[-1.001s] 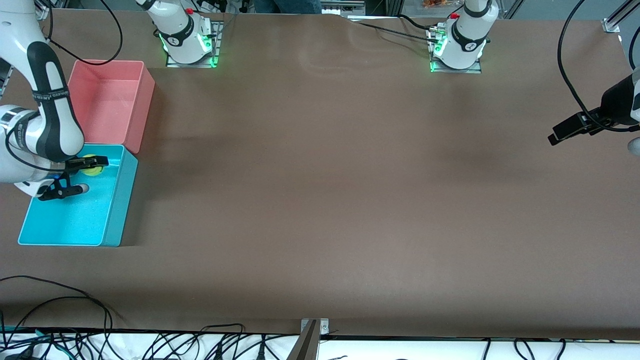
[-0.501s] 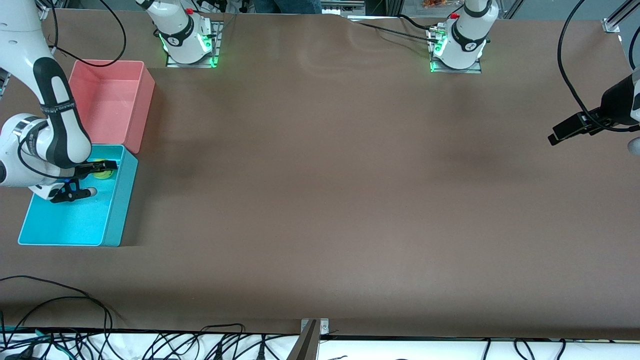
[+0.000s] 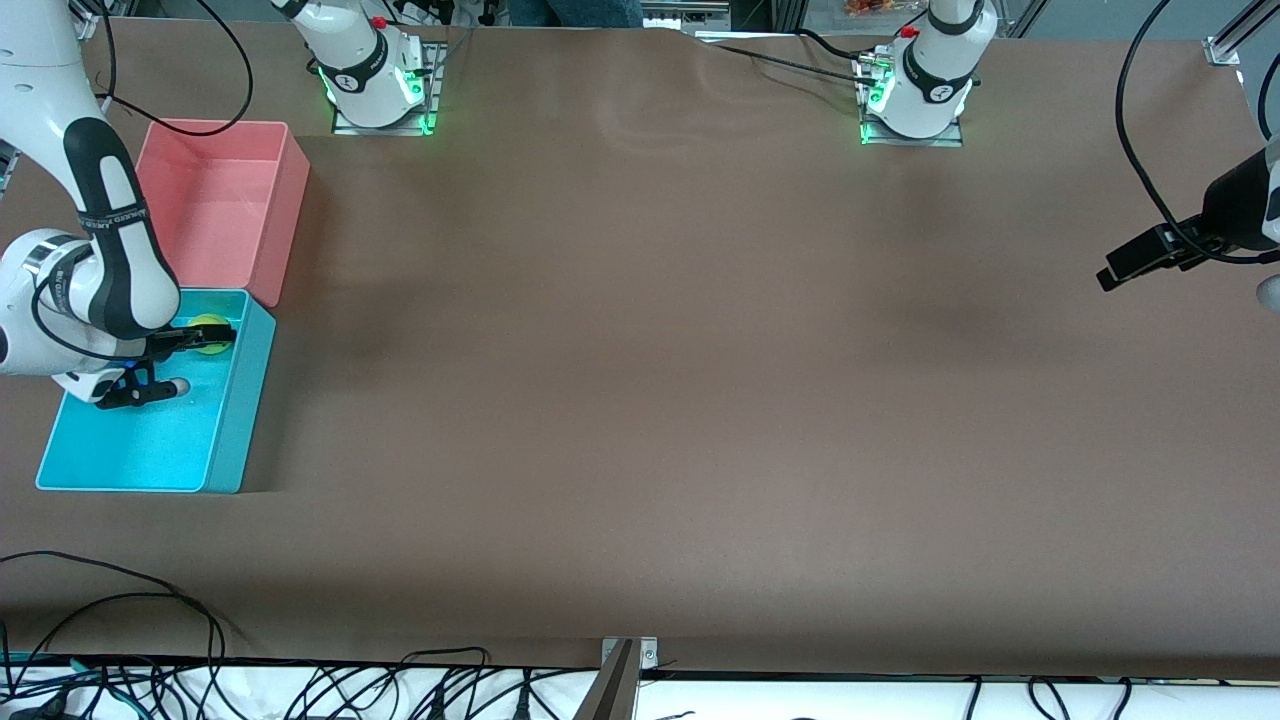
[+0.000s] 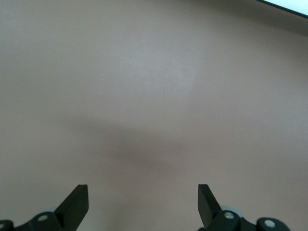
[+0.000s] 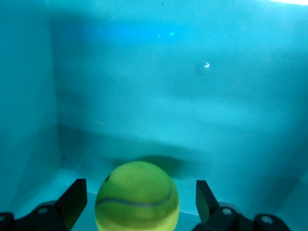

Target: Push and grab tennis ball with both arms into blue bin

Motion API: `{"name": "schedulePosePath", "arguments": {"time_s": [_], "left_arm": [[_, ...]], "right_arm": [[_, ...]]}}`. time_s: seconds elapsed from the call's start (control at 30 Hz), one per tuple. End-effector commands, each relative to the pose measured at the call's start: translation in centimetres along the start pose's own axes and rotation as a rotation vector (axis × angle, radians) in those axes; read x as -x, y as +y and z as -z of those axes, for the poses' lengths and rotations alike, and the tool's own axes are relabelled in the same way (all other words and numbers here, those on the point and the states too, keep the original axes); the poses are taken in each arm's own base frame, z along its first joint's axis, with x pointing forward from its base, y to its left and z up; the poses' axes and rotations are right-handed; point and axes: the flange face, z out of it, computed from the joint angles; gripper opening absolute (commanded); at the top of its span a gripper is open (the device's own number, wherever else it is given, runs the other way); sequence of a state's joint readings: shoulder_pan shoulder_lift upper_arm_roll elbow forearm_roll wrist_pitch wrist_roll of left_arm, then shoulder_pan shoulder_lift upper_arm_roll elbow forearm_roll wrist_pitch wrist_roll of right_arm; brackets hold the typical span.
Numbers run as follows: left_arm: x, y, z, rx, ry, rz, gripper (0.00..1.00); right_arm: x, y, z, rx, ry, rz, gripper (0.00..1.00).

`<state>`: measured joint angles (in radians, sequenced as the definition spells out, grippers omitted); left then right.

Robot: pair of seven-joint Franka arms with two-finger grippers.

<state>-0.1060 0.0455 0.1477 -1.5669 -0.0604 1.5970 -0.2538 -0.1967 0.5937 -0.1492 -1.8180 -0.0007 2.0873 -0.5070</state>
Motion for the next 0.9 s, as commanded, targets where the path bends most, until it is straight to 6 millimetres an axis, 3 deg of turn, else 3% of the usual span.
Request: {"name": "schedulePosePath", "arguments": {"time_s": [0.0,0.2,0.3,0.47,0.67,0.87], "left_arm": [[0.0,-0.6,0.6,0.022,0.01,-0.007,1.0],[0.4,0.2,0.5,0.023,0.007,-0.024,1.0],[0.7,1.5,0.4,0.016,0.005,-0.05,1.0],[0.7,1.1,0.6,0.016,0.01,-0.047,1.0],[0.7,1.6,0.2,0.005,0.008,-0.113,1.0],[0.9,1.9,0.3,-0.091,0.021,-0.29,1.0]], "right_arm": [[-0.4,0.0,3.2,-0.006,0.044,0.019,1.0],[-0.6,-0.4,7.9,-0.036,-0.006,0.024,1.0],[-0.5,-1.3,9.6,-0.062,-0.059,0.027,1.0],[-0.2,-2.2,13.3,-0.078,-0.09,0.034,1.0],[1.6,-3.1,18.5,-0.083,-0.1,0.041,1.0],[3.6,-6.0,24.0,-0.062,-0.084,0.024,1.0]]}}
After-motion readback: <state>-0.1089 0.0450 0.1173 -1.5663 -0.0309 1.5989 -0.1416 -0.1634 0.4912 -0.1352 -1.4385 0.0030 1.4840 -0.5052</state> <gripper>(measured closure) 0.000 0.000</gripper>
